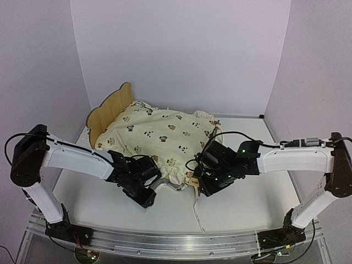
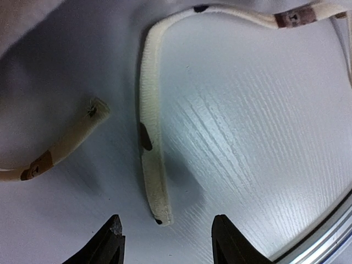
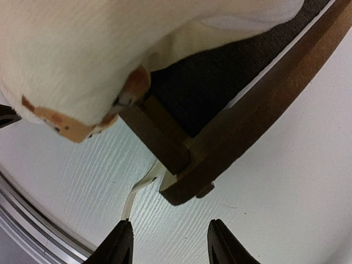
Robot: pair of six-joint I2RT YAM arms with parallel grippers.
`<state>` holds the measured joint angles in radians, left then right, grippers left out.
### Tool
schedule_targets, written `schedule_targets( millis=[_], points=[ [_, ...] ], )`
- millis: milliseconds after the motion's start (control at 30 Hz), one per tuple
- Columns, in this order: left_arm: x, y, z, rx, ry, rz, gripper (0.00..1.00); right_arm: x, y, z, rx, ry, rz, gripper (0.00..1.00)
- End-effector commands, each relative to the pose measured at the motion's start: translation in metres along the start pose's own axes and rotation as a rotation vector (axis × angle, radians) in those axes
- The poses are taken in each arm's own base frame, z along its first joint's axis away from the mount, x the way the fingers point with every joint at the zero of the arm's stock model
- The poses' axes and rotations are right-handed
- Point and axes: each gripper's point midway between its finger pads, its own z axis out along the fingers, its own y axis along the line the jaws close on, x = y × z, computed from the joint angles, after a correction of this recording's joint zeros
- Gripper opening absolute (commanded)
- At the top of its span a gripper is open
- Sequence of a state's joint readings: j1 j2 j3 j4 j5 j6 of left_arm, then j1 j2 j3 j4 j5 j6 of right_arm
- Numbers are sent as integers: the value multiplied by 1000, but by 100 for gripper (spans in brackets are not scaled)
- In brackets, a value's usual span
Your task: Set up the pet bed
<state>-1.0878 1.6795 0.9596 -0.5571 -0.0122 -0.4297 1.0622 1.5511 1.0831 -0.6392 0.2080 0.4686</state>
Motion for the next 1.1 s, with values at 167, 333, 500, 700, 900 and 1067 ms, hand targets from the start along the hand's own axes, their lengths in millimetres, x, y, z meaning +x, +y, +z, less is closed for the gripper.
schedule_targets(
  millis=[167, 333, 500, 700, 900, 1067],
  points=[
    [10, 8, 25, -50, 48, 7, 30, -39, 10, 6, -100, -35, 39, 39],
    [9, 8, 29, -53, 47, 18, 8, -52, 14, 12, -136, -25, 30, 30],
    [0, 6, 17, -42, -2, 15, 0, -64, 11, 25, -142, -5, 43, 26],
    [-19, -5, -9, 16, -94, 6, 0, -88, 2, 41, -139, -4, 83, 24],
    [-45, -46, -58, 236, -221, 17, 0, -81, 5, 22, -195, -11, 88, 32],
    [-60, -82, -85, 378, -269, 86, 0, -65, 1, -13, -236, -46, 109, 53]
  ],
)
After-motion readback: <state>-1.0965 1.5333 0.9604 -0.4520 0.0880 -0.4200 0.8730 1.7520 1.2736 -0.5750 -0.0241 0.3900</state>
